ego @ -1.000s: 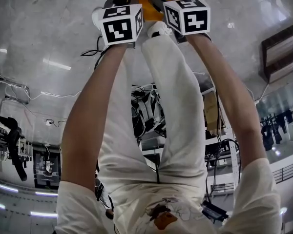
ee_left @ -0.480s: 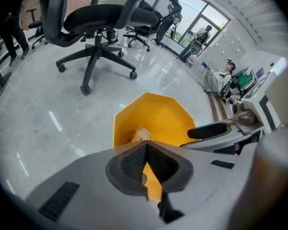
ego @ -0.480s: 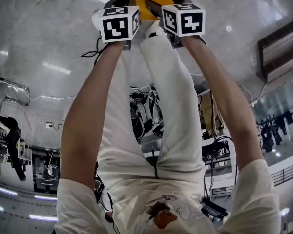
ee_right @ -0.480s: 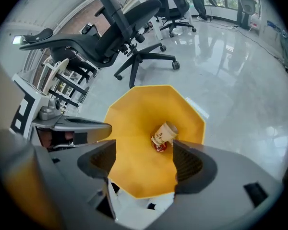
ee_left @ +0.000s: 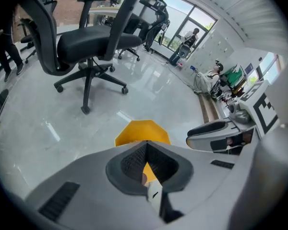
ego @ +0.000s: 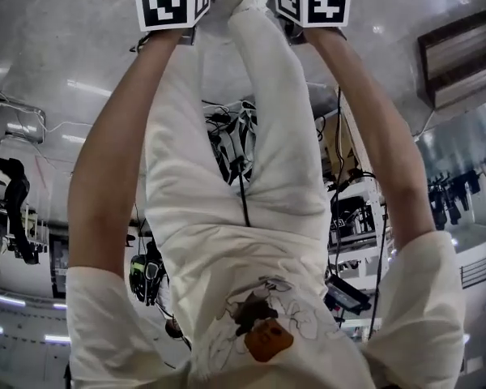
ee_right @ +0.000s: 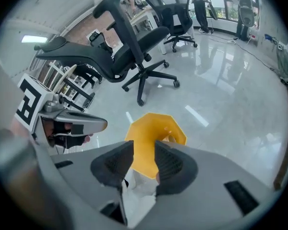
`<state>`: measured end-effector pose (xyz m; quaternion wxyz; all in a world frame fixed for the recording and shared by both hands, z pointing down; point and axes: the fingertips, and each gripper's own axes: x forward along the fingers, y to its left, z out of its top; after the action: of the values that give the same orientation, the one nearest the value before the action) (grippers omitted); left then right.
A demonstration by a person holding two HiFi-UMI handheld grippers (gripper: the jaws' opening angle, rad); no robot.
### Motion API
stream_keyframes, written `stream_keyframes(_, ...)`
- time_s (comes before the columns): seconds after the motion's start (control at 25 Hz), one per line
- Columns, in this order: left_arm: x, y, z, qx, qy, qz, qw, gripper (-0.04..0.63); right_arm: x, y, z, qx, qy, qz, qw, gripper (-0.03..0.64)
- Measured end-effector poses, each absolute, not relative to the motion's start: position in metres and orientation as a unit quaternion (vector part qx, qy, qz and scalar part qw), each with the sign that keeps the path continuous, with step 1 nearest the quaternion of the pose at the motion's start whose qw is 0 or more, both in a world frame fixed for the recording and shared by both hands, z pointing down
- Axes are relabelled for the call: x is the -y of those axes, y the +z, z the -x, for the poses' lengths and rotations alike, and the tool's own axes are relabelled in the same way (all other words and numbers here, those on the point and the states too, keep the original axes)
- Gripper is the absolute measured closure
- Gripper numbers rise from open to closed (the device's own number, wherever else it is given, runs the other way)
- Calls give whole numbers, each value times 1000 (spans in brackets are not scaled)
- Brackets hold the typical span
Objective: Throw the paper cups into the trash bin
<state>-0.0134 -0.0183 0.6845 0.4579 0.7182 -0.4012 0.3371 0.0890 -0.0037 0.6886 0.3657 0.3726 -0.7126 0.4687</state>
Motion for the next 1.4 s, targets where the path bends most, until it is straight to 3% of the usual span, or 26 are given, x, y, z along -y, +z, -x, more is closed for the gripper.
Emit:
stream_keyframes(0.64,17,402,17,434,227,-765,418,592,2,410,-74,766,445,-377,270,586)
stream_keyframes(1.2,-10,180,3,459,136,-814,330,592,-7,193,-60,860,323,-328,218,609)
stream_keyframes(1.4,-26,125,1,431,99,-832,335,592,-34,144,-46,880,296,-310,204,609)
